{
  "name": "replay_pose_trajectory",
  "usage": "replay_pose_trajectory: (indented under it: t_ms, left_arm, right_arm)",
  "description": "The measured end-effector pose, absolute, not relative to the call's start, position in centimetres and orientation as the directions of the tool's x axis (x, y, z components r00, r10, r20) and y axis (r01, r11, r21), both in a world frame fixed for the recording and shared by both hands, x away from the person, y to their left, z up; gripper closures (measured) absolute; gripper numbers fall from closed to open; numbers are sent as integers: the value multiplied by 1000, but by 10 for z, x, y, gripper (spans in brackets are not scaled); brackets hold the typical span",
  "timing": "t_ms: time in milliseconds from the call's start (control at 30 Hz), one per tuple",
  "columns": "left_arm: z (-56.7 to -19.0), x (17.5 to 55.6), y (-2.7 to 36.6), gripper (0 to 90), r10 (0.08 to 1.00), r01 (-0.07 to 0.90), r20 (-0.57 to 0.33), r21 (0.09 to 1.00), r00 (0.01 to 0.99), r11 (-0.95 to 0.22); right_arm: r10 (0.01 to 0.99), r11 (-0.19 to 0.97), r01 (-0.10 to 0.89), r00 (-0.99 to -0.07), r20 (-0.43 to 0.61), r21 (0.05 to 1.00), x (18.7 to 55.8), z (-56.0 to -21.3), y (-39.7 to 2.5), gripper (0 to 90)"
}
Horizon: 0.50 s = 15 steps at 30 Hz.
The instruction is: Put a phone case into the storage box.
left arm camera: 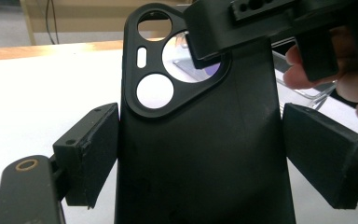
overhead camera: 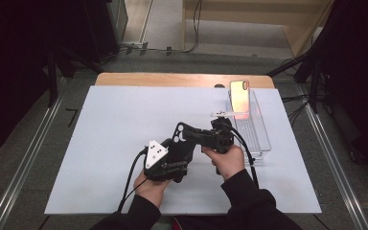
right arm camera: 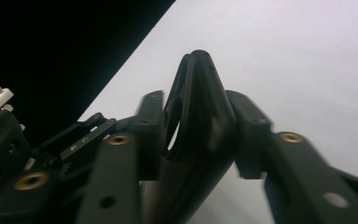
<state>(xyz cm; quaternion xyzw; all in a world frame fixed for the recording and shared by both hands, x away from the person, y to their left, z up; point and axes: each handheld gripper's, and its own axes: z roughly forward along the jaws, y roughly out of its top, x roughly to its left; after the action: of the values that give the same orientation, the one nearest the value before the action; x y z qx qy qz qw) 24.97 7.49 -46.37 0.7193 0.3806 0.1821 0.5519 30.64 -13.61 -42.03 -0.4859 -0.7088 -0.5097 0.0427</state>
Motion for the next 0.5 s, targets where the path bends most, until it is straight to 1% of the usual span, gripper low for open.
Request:
replay_pose_trajectory:
  t_ms: [33,233,433,500]
  left_arm:
    - [-464,250,75,139,747,349,-162,932,645,-99]
    - [-464,250,75,138,739,359,-185,929,648,-83]
    - [-463,250,76,137,727,352,-191,933,659,-74]
    - [-463,251,76,133,718,355,-202,933,666,-67]
  right_arm:
    - [642,6,732,-525,558,682,306,-420,-136,664]
    - [588,-15,748,-530,611,663,306,-417,-137,762]
    - [562,-18,753,-537,630,658,305,-414,-137,781]
    - [553,-12,751,-545,631,660,304,-413,-137,824]
